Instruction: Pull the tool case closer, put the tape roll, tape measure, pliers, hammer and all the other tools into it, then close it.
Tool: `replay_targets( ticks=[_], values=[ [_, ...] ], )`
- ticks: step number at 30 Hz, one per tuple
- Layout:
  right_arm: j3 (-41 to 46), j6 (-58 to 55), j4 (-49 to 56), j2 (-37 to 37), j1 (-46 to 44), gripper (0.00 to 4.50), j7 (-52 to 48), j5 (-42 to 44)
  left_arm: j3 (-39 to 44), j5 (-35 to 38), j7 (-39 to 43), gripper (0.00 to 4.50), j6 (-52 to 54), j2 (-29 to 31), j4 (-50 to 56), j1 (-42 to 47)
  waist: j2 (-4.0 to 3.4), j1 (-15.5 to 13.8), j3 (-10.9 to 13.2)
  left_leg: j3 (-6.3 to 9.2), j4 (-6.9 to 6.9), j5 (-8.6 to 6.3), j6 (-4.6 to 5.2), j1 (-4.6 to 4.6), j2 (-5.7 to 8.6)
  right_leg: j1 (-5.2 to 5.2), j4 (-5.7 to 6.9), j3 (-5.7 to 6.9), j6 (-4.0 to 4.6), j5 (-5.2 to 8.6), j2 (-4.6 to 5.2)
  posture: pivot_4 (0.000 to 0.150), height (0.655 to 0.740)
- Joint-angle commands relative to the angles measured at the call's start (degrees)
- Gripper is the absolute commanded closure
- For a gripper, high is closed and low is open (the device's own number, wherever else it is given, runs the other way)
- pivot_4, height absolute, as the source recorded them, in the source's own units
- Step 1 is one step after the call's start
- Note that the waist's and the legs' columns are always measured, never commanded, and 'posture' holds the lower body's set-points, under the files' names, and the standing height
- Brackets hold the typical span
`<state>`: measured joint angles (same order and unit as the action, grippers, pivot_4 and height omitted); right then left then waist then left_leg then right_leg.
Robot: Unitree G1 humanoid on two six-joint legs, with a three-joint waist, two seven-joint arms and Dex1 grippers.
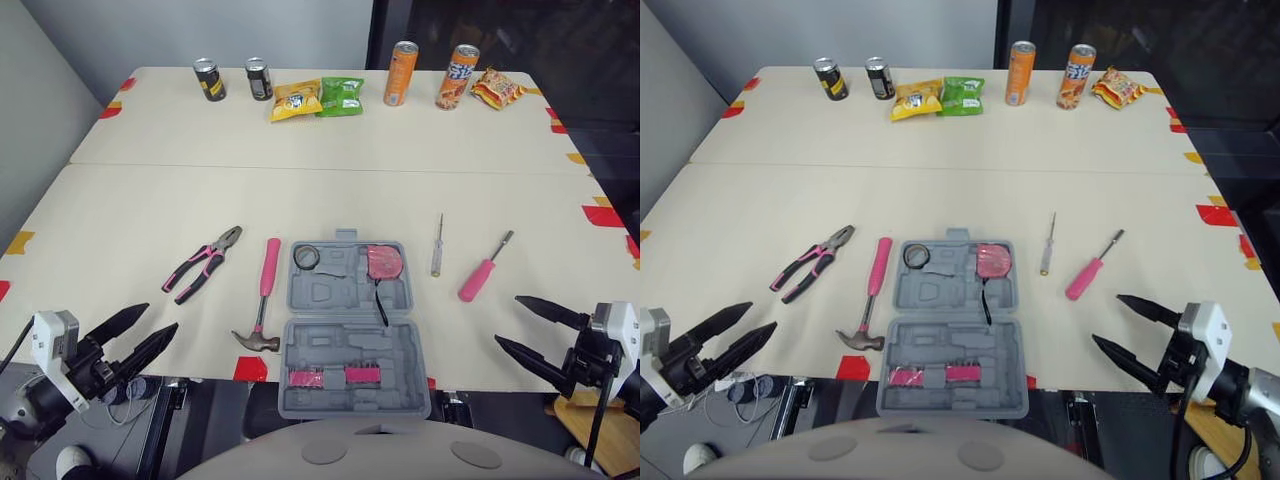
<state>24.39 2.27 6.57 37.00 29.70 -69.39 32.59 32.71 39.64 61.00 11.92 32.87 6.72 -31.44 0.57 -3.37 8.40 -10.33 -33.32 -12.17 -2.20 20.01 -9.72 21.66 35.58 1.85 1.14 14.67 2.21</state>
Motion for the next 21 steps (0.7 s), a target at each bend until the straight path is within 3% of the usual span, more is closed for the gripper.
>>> replay_targets(
  ticks=[1,11,21],
  values=[
    [-2.1,-2.1,3.8,1.5,-2.8,0.01,-3.5,3.5,1.4,-0.9,-1.6,0.0,0.8,3.2,2.2,2.2,0.0,0.1,0.0,0.02,0.0,0.01,0.01,0.0,0.0,0.0,0.02,0.02,0.01,-0.01,-0.01,0.15,0.74],
    [-13.1,-12.3,15.2,5.5,-20.7,0.01,-4.6,7.7,-8.4,-7.1,-3.5,0.0,15.4,19.0,-1.5,16.5,-0.12,0.4,0.0,0.08,-0.4,0.06,0.1,0.02,-0.04,0.04,0.41,0.04,0.06,-0.08,-0.02,0.15,0.74],
    [-14.5,-18.1,22.0,6.2,-25.9,0.01,-1.1,9.7,-21.7,-17.4,-3.3,0.0,16.4,21.3,-12.4,31.6,-0.07,0.0,0.0,0.08,-0.62,0.07,0.12,0.12,-0.04,0.13,0.6,0.03,0.09,-0.09,0.0,0.15,0.74]
  ],
)
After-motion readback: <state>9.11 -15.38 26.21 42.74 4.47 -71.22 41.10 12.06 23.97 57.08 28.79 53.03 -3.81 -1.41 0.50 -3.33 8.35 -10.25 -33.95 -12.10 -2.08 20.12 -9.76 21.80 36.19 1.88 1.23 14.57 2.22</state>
